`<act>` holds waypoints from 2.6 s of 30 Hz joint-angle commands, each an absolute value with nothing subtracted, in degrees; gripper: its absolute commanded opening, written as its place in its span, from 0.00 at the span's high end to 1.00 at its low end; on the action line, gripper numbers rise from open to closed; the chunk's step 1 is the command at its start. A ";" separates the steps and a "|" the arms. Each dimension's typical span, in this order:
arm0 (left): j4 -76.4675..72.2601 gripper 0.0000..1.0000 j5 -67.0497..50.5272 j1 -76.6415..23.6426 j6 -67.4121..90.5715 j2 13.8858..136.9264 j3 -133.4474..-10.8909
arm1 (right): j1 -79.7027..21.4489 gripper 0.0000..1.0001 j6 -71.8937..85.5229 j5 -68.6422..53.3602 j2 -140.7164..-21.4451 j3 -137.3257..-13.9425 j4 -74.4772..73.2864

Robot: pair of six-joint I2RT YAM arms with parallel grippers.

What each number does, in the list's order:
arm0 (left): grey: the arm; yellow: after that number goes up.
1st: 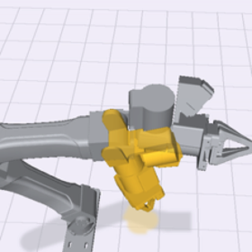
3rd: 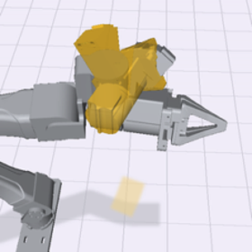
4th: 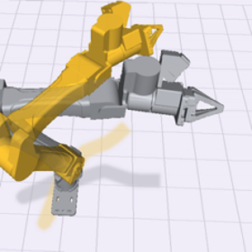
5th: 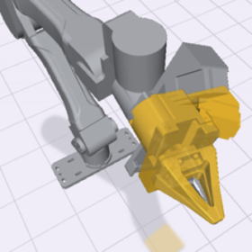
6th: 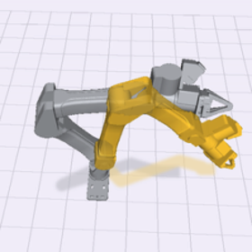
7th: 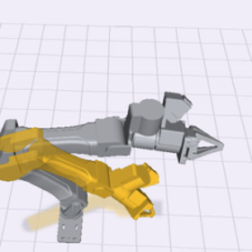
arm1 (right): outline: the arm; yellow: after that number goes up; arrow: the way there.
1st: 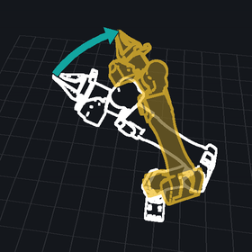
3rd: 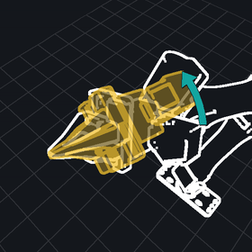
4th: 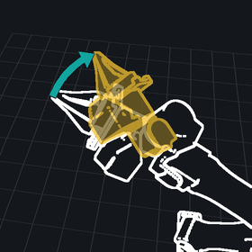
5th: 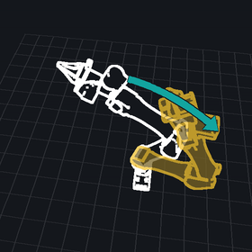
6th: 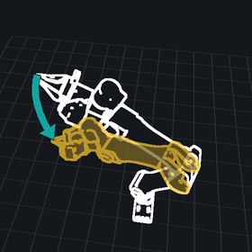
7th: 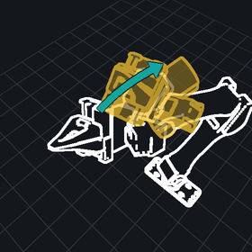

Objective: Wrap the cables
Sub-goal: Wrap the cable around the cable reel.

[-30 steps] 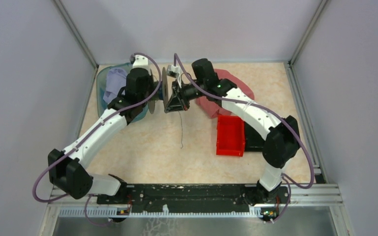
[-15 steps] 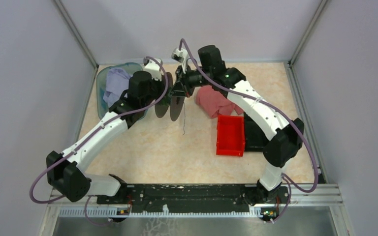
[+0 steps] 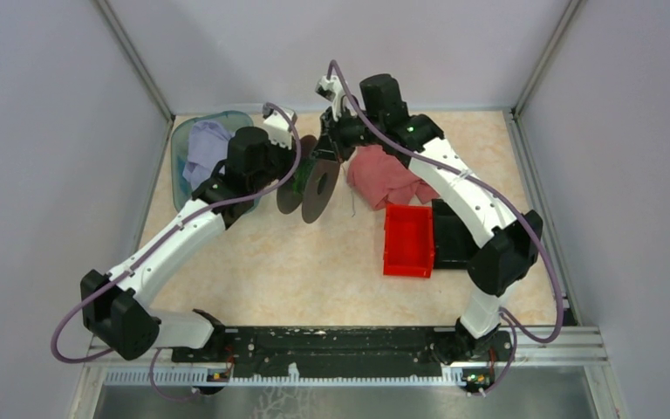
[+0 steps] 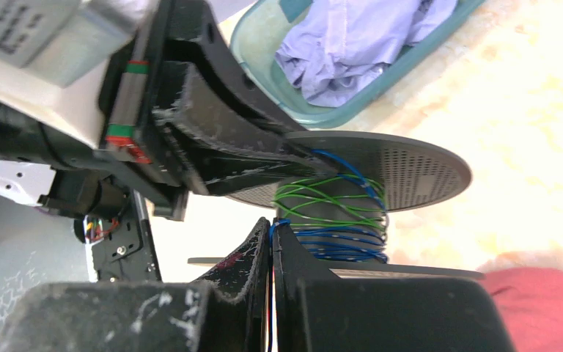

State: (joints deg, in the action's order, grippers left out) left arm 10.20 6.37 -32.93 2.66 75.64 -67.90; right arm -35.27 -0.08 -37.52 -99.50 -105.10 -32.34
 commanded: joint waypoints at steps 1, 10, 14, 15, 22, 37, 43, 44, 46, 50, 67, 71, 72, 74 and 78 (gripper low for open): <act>9.68 1.00 2.71 -33.22 1.87 73.25 -68.38 | -33.32 0.96 0.18 -34.68 -98.69 -108.59 -29.02; 9.94 1.00 1.86 -33.22 1.42 73.03 -68.38 | -31.26 0.96 -0.67 -34.02 -98.52 -107.98 -29.33; 9.93 1.00 1.80 -33.22 1.25 72.91 -68.37 | -30.06 0.96 -0.98 -34.09 -98.52 -107.30 -29.28; 9.98 1.00 1.76 -33.22 1.23 72.94 -68.42 | -29.76 0.96 -1.28 -33.98 -98.54 -107.07 -29.19; 10.37 1.00 1.75 -33.22 1.06 72.81 -69.03 | -26.70 0.96 -2.36 -33.49 -98.49 -104.67 -28.86; 11.47 1.00 1.23 -33.13 0.97 72.89 -71.07 | -21.51 0.92 -2.78 -35.79 -96.54 -92.17 -24.09; 11.63 1.00 1.58 -33.05 0.82 72.81 -71.54 | -20.79 0.89 -4.05 -36.57 -95.93 -87.68 -22.99; 11.65 1.00 1.61 -33.05 0.75 72.78 -71.59 | -20.75 0.88 -4.23 -36.83 -95.77 -86.89 -22.63; 11.60 1.00 1.83 -32.92 0.70 72.64 -71.62 | -20.66 0.87 -4.46 -37.46 -95.68 -85.60 -22.17; 11.75 1.00 1.91 -32.71 0.63 72.50 -71.81 | -20.63 0.85 -4.90 -39.23 -95.57 -83.62 -21.57; 13.93 1.00 -2.86 -32.12 0.79 71.82 -73.44 | -20.65 0.94 -8.08 -41.33 -95.86 -80.52 -21.26; 15.15 1.00 -7.09 -31.80 0.35 71.56 -73.98 | -20.52 0.97 -9.16 -39.63 -95.86 -80.20 -20.31; 15.40 1.00 -7.85 -31.62 0.36 71.55 -74.13 | -20.44 0.97 -9.22 -39.48 -95.84 -80.05 -19.96; 15.55 1.00 -8.95 -31.21 1.27 71.59 -74.42 | -20.39 0.97 -9.31 -40.05 -95.78 -79.45 -19.31; 15.47 1.00 -10.24 -30.24 3.49 71.87 -75.16 | -20.40 0.96 -9.60 -42.33 -95.58 -77.37 -18.53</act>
